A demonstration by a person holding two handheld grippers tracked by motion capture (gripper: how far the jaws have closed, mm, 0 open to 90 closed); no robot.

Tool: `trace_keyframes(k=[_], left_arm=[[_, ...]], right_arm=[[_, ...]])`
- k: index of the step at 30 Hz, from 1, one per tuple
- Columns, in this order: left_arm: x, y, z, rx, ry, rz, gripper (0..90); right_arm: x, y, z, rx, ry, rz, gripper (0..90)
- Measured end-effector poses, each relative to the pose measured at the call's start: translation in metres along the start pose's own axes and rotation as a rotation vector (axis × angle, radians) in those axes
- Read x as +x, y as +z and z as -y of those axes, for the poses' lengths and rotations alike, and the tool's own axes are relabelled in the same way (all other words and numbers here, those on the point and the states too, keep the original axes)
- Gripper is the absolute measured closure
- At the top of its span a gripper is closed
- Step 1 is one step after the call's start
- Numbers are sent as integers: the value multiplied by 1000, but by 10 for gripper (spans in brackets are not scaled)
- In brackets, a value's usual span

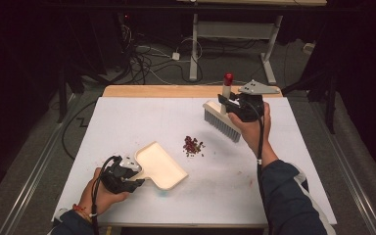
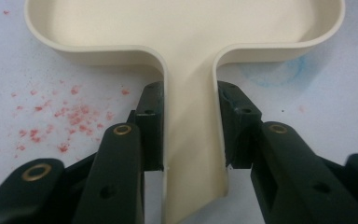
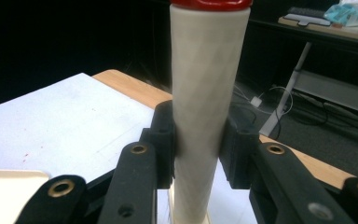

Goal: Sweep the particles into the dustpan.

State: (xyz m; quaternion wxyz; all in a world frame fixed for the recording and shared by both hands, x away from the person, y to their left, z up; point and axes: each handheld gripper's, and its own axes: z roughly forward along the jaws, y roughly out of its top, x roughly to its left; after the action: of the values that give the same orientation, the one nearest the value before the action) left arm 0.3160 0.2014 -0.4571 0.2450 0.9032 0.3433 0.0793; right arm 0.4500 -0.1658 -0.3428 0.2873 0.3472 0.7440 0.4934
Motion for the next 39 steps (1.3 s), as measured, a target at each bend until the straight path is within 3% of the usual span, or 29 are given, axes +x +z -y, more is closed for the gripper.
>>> trace_keyframes(k=[9,19,30,35,39], left_arm=[[0,1,-3,1,10,-5,640],[0,3,-5,-2,10,-4,640],[-1,3,-7,-2,6,-9,640],[-1,5,-10,9,8,-6,640],[-2,6,-14,7,16,-15,640]], right_arm=[[14,31,8,9,28,20,700],[23,46,19,25,26,13,700],[30,44,29,12,12,-19,700],[39,41,28,31,-7,-67,699],[44,40,29,35,-24,-81,699]])
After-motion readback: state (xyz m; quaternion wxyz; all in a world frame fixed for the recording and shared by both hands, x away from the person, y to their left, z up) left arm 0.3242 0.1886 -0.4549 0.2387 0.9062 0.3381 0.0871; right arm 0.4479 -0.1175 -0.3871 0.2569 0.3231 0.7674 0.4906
